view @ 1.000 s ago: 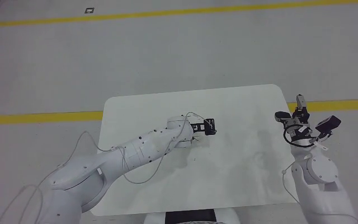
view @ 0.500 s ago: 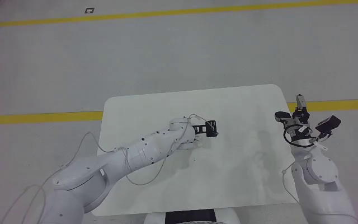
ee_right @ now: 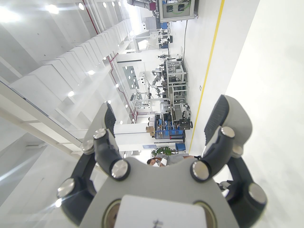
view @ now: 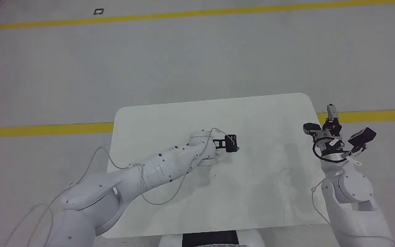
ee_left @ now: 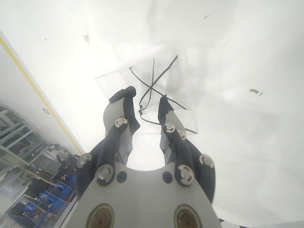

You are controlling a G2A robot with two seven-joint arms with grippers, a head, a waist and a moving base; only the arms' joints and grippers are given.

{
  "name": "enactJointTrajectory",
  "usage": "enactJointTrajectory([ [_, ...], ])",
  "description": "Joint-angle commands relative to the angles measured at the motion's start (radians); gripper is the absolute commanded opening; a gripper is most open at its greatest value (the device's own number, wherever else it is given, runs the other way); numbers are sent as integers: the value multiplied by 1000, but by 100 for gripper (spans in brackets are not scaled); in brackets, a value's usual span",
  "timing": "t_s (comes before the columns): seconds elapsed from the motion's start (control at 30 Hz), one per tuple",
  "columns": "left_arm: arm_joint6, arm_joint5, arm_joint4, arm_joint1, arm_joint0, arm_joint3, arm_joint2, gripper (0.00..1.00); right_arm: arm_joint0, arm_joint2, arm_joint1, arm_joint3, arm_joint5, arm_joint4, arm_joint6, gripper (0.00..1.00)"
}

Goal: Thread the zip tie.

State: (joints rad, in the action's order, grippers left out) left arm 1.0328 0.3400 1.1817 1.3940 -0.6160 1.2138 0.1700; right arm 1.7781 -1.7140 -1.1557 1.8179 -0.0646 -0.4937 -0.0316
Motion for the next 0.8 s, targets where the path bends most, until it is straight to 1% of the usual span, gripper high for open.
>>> enactJointTrajectory([
  [0.0,1,0,-2,3,-3,-4,0,23,0,0,0,0,0,0,0,100],
  [0.33,-9,0,-22,25,-5,-51,0,22,0,0,0,0,0,0,0,100],
  [0.4,-11,0,-27,29,-4,-61,0,20,0,0,0,0,0,0,0,100],
  [0.57,-16,0,-32,38,-3,-79,0,11,0,0,0,0,0,0,0,100],
  [0.6,-17,0,-32,40,-3,-82,0,7,0,0,0,0,0,0,0,100],
  [0.63,-18,0,-32,42,-3,-85,0,5,0,0,0,0,0,0,0,100],
  [0.67,-18,0,-31,43,-3,-87,0,0,0,0,0,0,0,0,0,100],
  [0.77,-21,0,-31,47,-3,-93,0,0,0,0,0,0,0,0,0,100],
])
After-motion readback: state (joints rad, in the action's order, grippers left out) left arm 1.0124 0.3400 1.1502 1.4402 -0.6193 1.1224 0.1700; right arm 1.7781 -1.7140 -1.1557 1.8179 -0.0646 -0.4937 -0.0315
